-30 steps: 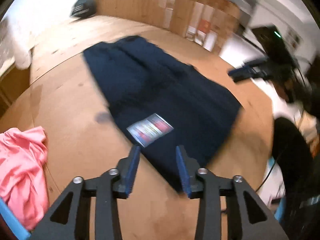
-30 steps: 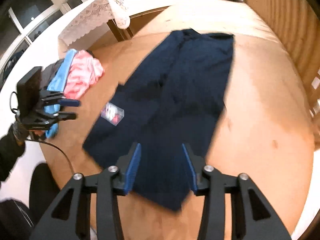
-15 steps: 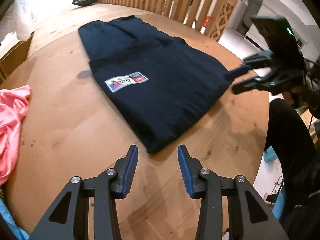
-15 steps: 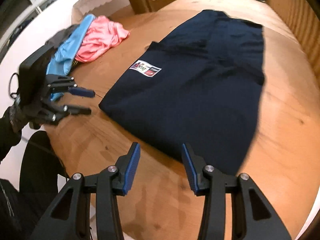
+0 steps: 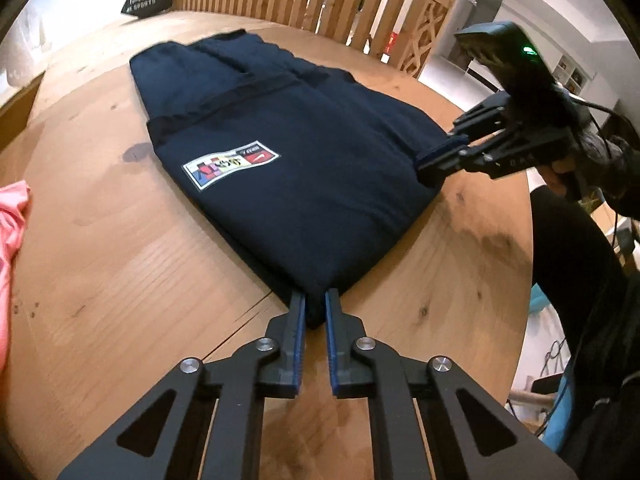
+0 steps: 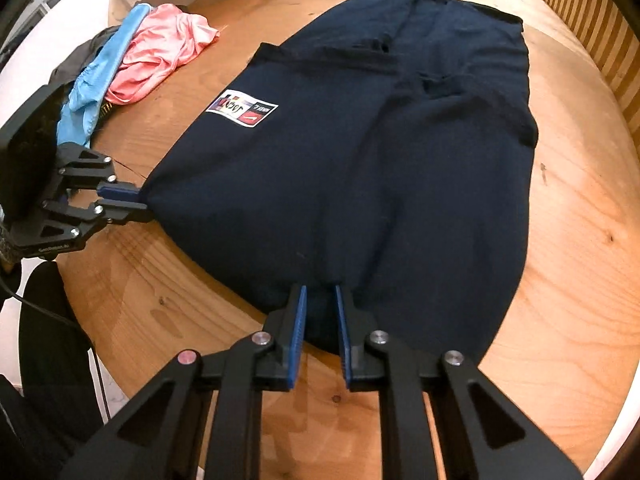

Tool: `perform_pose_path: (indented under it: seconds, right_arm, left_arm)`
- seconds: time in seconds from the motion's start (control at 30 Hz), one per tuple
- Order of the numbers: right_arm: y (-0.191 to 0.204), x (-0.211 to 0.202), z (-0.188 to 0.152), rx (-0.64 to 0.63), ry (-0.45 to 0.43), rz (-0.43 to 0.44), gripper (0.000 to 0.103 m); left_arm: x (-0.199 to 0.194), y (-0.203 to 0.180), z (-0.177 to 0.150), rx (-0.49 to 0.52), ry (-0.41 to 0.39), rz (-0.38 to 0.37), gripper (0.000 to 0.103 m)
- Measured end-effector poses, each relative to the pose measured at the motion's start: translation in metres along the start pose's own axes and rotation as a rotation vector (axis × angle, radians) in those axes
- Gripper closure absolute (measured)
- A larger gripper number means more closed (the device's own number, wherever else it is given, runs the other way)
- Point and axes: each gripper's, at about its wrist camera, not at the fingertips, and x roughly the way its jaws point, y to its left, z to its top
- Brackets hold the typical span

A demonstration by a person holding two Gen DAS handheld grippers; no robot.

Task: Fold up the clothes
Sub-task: 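Open both grippers and press the folded bundle flat, then grasp the bundle edge with the left gripper while the right gripper grasps beside it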

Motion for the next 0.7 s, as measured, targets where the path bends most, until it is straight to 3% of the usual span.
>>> perform_pose_path:
  seconds: [0.1, 0.17, 0.23, 0.3, 0.37, 0.5, 0.6, 0.7]
  right_arm:
    - [-0.007, -0.001, -0.002, 0.018, 0.003, 0.031, 0.09]
    - [-0.007, -0.01, -0.006, 0.007, 0.0, 0.003, 0.089]
    - [-0.003, -0.025, -0.013, -0.039, -0.033, -0.038, 0.085]
    - [-0.001, -0.04, -0.023, -0.086, -0.055, -0.078, 0.075]
    - [-0.004, -0.048, -0.031, -0.1, -0.049, -0.12, 0.064]
    - [-0.02, -0.047, -0.037, -0.074, -0.025, -0.161, 0.064]
    - [-0.03, -0.034, -0.033, -0.053, 0.005, -0.129, 0.062]
    - [-0.035, -0.017, -0.032, -0.076, 0.051, -0.159, 0.061]
  left_arm:
    - [-0.005, 0.0, -0.012, -0.022, 0.048, 0.045, 0.097]
    - [-0.011, -0.005, -0.016, 0.006, 0.068, 0.09, 0.096]
    - [-0.021, -0.017, -0.011, 0.071, 0.046, 0.126, 0.095]
    - [-0.024, -0.032, 0.001, 0.156, 0.025, 0.131, 0.079]
    - [-0.017, -0.044, 0.014, 0.246, 0.029, 0.126, 0.072]
    - [0.013, -0.056, 0.029, 0.395, 0.101, 0.159, 0.071]
    - [0.03, -0.051, 0.032, 0.409, 0.157, 0.155, 0.071]
    - [0.035, -0.048, 0.036, 0.393, 0.163, 0.129, 0.071]
